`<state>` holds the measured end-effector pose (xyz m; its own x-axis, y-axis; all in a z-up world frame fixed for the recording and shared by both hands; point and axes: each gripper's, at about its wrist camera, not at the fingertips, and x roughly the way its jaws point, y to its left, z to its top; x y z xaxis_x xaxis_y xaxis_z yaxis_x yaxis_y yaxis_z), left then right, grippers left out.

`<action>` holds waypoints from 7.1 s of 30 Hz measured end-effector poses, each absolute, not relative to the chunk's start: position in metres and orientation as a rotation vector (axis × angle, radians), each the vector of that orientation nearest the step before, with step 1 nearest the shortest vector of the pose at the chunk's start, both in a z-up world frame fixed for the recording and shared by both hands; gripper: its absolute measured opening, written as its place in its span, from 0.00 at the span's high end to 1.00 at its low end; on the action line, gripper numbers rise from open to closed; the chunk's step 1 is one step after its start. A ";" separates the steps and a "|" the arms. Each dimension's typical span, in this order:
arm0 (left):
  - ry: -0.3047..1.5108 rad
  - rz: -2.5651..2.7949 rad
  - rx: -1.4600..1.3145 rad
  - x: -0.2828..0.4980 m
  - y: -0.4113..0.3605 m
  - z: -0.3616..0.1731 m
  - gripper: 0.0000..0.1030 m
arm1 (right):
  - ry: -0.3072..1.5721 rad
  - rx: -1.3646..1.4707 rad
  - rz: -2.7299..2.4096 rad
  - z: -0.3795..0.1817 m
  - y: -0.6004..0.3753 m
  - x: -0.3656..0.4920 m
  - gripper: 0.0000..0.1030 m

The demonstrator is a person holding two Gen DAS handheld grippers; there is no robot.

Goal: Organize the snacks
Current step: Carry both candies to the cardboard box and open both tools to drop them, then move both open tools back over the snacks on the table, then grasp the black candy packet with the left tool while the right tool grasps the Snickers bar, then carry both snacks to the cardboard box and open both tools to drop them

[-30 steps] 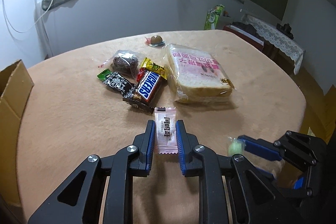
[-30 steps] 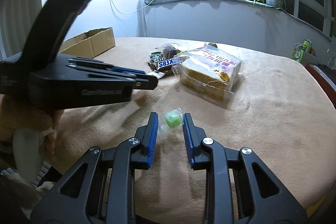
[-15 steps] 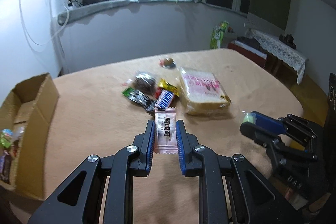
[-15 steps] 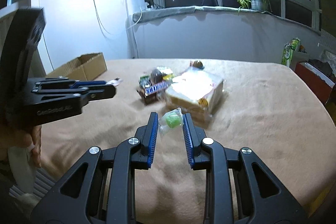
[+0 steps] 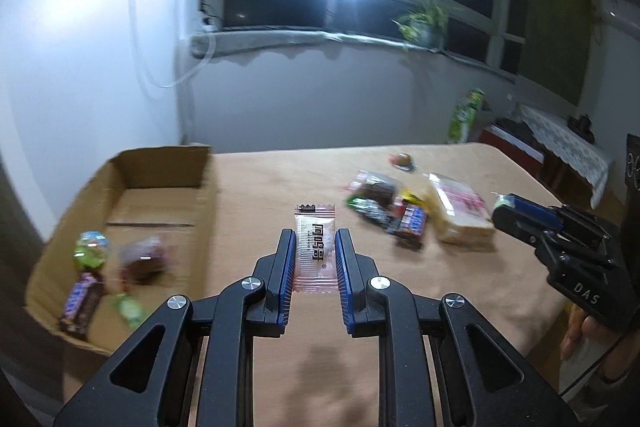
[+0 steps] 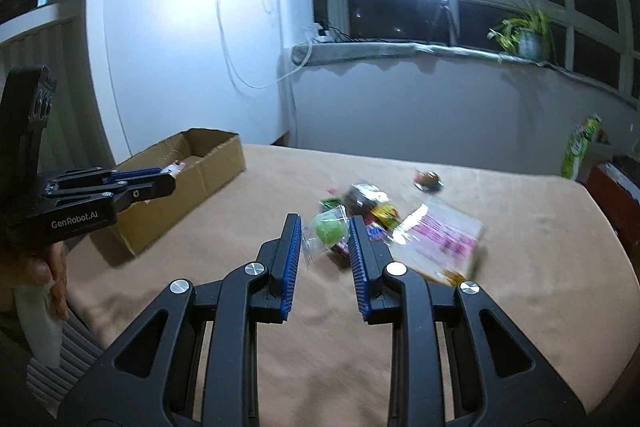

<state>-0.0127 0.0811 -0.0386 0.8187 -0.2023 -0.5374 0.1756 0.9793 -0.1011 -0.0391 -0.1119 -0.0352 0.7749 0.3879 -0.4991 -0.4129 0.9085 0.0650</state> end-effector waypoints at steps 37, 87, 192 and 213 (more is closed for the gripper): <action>0.600 0.089 -0.240 -0.028 0.245 -0.072 0.48 | 0.551 -0.203 0.832 -0.045 0.125 0.010 0.71; 0.588 -0.025 0.048 -0.013 0.098 -0.029 0.26 | 0.727 -0.016 0.471 -0.086 -0.083 0.006 0.28; 0.719 -0.401 -0.082 0.049 0.018 -0.070 0.91 | 0.671 0.241 0.379 -0.062 -0.224 -0.005 0.72; 0.545 -0.288 -0.152 0.004 0.096 -0.022 0.91 | 0.541 0.134 0.478 0.003 -0.148 -0.014 0.72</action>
<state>0.0044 0.0960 -0.0218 0.8161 -0.3093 -0.4882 0.2289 0.9486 -0.2184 -0.0137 -0.1482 0.0035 0.7510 0.4708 -0.4630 -0.4014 0.8823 0.2460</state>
